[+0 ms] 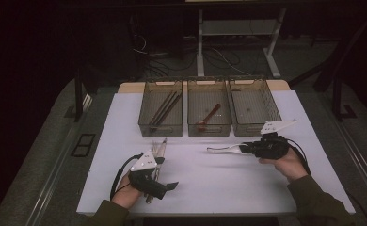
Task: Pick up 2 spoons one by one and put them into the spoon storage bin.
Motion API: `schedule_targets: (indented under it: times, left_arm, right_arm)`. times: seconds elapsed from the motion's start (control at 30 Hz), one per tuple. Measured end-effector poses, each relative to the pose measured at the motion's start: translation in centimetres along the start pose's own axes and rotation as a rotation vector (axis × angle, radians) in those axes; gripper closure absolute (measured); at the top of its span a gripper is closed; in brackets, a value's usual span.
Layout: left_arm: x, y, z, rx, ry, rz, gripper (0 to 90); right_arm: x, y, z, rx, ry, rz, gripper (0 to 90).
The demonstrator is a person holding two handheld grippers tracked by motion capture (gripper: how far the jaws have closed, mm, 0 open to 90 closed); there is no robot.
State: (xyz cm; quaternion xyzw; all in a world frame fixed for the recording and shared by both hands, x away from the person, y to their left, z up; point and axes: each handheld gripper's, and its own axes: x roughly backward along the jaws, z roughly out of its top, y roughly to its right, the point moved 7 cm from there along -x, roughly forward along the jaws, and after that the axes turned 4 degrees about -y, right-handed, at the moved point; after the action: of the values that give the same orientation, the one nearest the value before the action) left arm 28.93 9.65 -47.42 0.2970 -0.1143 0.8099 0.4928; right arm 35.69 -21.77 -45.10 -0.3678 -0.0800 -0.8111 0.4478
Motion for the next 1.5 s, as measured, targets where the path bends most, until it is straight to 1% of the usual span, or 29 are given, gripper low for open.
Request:
schedule_targets:
  times: [0.27,0.43,0.53,0.73,0.93,1.07,1.27,1.37,1.5]
  left_arm:
    - [0.0,0.0,0.0,0.001,0.000,0.000,0.6]
    - [0.0,0.0,0.0,0.002,0.001,0.002,0.6]
    - [0.1,0.0,0.0,0.001,0.000,0.002,0.6]
    - [0.0,0.0,0.0,0.005,0.005,0.001,0.6]
    - [0.1,-0.1,0.0,0.007,0.006,0.002,0.6]
    - [0.1,-0.2,0.1,0.011,0.010,0.002,0.6]
    - [0.1,-0.1,0.1,0.009,0.010,0.001,0.6]
    - [0.1,-0.1,0.1,0.008,0.006,0.000,0.6]
    - [0.1,-0.1,0.1,0.008,0.008,0.000,0.6]
  right_arm:
    - [0.3,0.8,1.5,-0.018,0.029,-0.020,80.1]
    - [0.8,1.5,2.6,-0.020,0.065,-0.039,80.2]
    - [1.1,1.8,3.1,-0.027,0.078,-0.050,80.3]
    - [1.3,2.2,4.2,-0.030,0.108,-0.056,80.3]
    - [1.0,2.7,5.5,-0.019,0.112,-0.071,80.4]
    - [0.7,3.0,6.6,-0.014,0.125,-0.080,80.4]
    - [-0.5,3.3,8.1,-0.002,0.105,-0.088,80.5]
    - [-1.4,3.4,8.8,-0.003,0.089,-0.088,80.5]
    - [-2.4,3.5,9.5,-0.005,0.082,-0.083,80.5]
